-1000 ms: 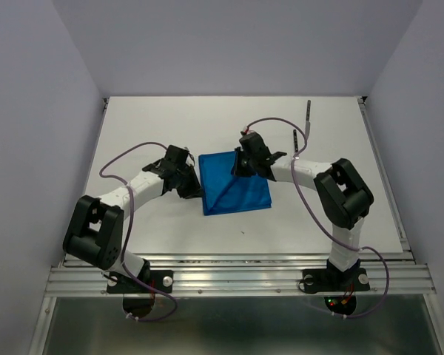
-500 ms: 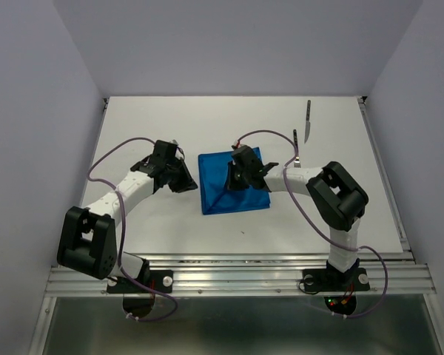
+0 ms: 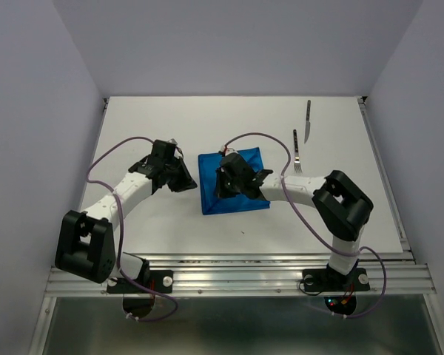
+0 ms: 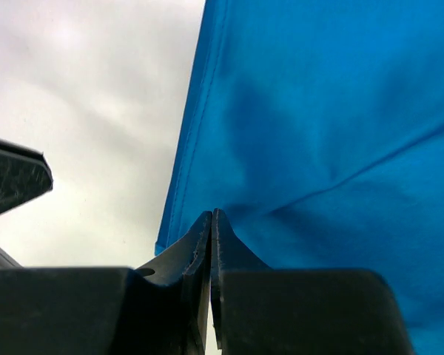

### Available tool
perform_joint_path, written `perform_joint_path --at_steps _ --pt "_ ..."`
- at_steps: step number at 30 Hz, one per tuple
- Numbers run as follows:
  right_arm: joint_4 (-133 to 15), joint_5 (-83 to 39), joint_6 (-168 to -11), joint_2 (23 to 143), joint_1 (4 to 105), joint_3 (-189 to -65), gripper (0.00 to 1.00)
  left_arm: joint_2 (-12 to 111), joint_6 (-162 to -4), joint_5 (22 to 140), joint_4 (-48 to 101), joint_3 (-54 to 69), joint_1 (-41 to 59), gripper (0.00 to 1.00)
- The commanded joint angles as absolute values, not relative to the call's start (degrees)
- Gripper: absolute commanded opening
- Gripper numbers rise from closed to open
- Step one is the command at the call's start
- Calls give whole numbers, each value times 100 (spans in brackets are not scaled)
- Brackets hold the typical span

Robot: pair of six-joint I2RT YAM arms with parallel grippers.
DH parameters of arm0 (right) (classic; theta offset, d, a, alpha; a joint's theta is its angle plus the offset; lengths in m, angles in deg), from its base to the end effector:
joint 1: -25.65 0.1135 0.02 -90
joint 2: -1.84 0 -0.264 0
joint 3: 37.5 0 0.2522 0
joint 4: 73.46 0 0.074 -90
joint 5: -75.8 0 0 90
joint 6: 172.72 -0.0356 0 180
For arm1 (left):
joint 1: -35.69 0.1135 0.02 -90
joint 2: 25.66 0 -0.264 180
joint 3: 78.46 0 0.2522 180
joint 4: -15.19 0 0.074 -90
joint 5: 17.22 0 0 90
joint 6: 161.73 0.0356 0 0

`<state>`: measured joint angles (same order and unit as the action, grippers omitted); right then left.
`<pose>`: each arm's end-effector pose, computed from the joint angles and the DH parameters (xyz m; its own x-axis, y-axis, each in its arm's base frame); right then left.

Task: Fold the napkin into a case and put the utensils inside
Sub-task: Smooth out the upper triangle-folded napkin at the center of the board.

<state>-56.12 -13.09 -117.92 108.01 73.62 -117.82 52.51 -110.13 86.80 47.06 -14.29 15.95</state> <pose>0.2686 0.2969 0.1821 -0.7971 -0.0235 -0.6034 -0.3350 0.8486 0.4094 0.2664 -0.1048 0.2330 -0.8316 -0.3419 -0.4377 -0.0384 0.8216 -0.5688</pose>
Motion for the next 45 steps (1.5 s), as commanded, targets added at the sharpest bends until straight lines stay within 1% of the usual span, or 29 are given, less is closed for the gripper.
perform_joint_path --at_steps 1,7,10,15,20,26,33,38,42,45 --pt "-5679 -1208 -11822 10792 7522 -11700 6 4975 -10962 8597 4820 -1337 1653 24" --pt "-5724 -1297 -11849 11302 7575 -11788 5 4940 -10962 8588 4838 -1346 1671 24" --pt "-5706 -1314 -11779 11276 7575 -11771 5 4870 -10979 8553 4829 -1363 1680 27" --pt "-5487 -1095 -11559 10899 7575 -11691 5 4843 -10953 8561 4820 -1381 1715 28" --pt "-5258 -525 -11585 10214 7575 -11245 7 4887 -10926 8588 4794 -1372 1733 28" --pt "-5117 -40 -11717 9730 7522 -10637 9 4957 -10909 8640 4741 -1407 1741 28" --pt "-5108 -13 -11779 9676 6829 -10110 10 5001 -10918 8649 4671 -1495 1741 28" --pt "-5117 22 -11507 9563 6030 -9819 10 4957 -10926 8640 4679 -1478 1741 29" --pt "-5099 48 -11077 9326 5852 -10003 10 4957 -10918 8640 4671 -1469 1741 32" --pt "-4977 -354 -10857 9194 5852 -10354 12 5010 -10944 8675 4601 -1478 1741 32"
